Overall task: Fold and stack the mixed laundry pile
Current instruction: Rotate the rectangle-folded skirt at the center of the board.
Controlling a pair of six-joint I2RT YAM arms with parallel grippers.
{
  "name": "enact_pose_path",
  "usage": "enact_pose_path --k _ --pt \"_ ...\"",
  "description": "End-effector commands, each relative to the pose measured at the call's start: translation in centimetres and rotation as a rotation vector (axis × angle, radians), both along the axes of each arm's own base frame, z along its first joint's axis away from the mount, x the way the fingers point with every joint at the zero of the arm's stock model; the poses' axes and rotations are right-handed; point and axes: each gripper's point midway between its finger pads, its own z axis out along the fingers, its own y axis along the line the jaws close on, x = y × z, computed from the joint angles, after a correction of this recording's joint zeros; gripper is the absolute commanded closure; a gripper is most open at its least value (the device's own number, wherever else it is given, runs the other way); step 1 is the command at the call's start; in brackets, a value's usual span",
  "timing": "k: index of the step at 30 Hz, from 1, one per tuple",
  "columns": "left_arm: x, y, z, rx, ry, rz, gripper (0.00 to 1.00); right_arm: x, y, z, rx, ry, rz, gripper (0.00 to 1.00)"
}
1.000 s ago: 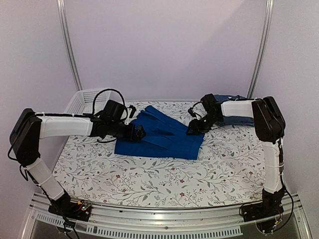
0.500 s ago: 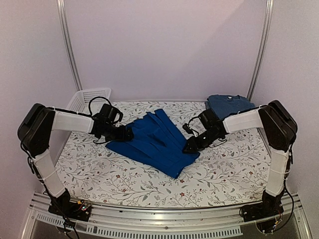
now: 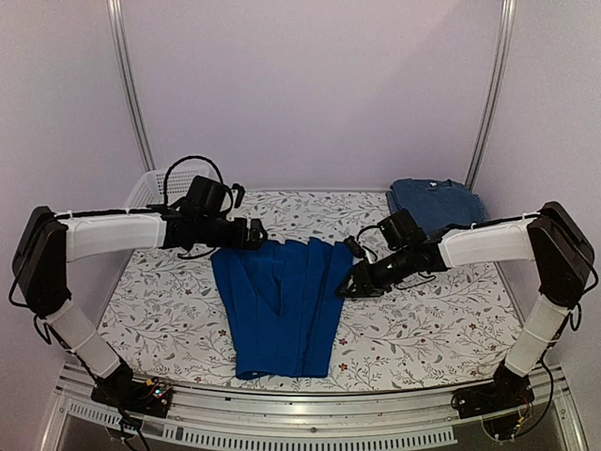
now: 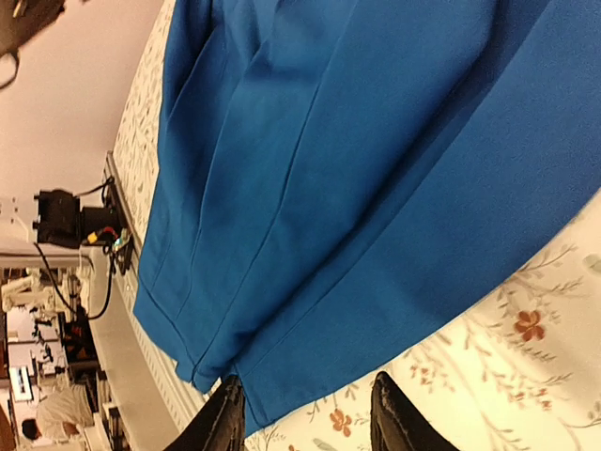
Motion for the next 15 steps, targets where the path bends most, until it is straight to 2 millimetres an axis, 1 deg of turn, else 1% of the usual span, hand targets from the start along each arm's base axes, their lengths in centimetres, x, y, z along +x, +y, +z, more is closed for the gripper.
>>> enact_pose_path --k 1,3,5,6,8,11,12,15 --pt "-4.3 -4.0 1.5 -0.049 0.019 -0.066 0.00 3.7 0.8 2.1 0.020 -0.064 -0.105 0.57" --pt "-6.7 -5.8 1.6 -0.066 0.033 -0.092 0.00 5.0 1.6 1.8 0.020 -0.049 -0.126 0.57" --pt "-9.5 -8.1 1.4 -0.084 0.058 -0.139 0.00 6.3 2.2 1.6 0.025 -0.038 -0.146 0.57" --pt "-10.7 -8.8 1.0 -0.082 0.079 -0.150 0.00 6.9 2.7 2.1 0.041 -0.040 -0.152 0.57" --pt "-13.1 -9.9 -0.3 -0.057 0.133 -0.170 0.01 7.6 3.4 2.2 0.053 -0.031 -0.154 0.57" --pt "-16.5 -10.9 -2.7 -0.018 0.215 -0.178 0.00 8.3 4.2 0.9 0.039 0.001 -0.157 0.56" --pt "-18.0 -11.4 -3.6 -0.014 0.247 -0.196 0.01 8.6 4.2 -0.1 0.021 0.014 -0.162 0.56" --pt "-21.1 -12.3 -6.1 -0.013 0.337 -0.233 0.07 9.2 4.3 -2.0 -0.019 0.037 -0.181 0.54"
